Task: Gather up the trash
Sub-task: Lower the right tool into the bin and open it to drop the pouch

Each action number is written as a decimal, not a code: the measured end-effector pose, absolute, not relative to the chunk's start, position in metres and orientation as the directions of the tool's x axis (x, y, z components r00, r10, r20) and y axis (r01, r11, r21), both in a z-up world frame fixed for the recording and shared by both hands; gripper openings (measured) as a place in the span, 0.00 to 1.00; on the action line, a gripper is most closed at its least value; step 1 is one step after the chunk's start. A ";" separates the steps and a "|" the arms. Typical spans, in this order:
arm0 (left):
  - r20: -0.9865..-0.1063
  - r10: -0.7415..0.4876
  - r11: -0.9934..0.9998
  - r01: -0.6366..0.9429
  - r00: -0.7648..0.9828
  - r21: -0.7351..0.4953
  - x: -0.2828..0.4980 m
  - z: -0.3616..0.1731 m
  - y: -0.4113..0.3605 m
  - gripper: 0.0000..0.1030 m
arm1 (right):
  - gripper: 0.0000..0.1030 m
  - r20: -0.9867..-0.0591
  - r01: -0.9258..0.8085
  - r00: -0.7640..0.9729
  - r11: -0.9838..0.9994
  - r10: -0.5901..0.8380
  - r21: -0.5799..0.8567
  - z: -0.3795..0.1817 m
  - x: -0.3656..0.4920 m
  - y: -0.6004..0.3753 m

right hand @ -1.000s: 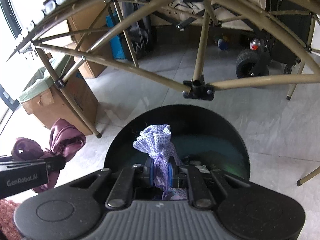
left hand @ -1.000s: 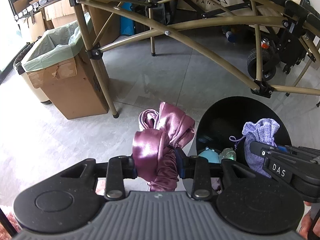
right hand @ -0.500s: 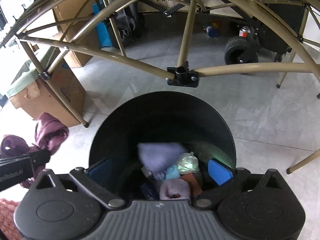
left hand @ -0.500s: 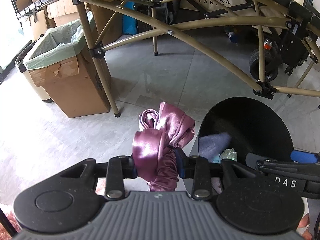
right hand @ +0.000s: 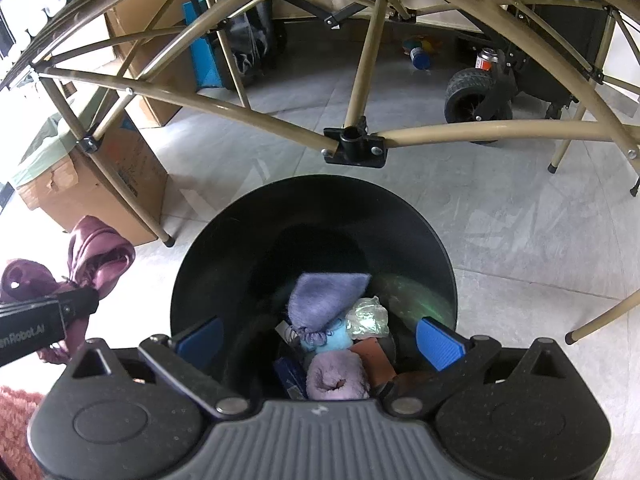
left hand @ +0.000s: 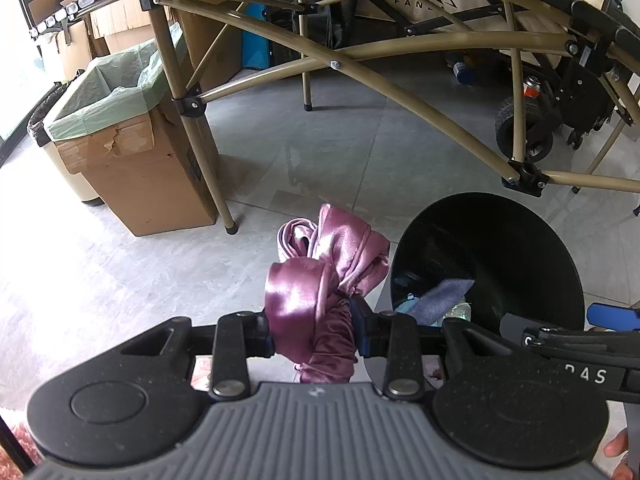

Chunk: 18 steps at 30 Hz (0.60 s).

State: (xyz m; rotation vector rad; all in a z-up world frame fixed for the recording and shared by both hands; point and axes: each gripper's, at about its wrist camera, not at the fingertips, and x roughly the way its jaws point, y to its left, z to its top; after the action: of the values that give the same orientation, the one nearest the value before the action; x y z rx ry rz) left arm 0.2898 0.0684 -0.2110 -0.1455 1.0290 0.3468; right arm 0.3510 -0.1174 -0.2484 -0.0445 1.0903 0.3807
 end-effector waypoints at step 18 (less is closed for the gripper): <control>-0.845 0.129 0.965 -0.261 0.518 -0.012 0.297 -0.200 0.034 0.34 | 1.00 -0.835 -0.275 0.484 0.951 0.263 0.140 -0.209 0.343 -0.166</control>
State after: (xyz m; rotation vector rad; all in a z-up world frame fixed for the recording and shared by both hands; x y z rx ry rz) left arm 0.2965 0.0342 -0.2002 -0.1436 0.9994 0.2349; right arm 0.3432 -0.1665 -0.2093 -0.0138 1.0137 0.3275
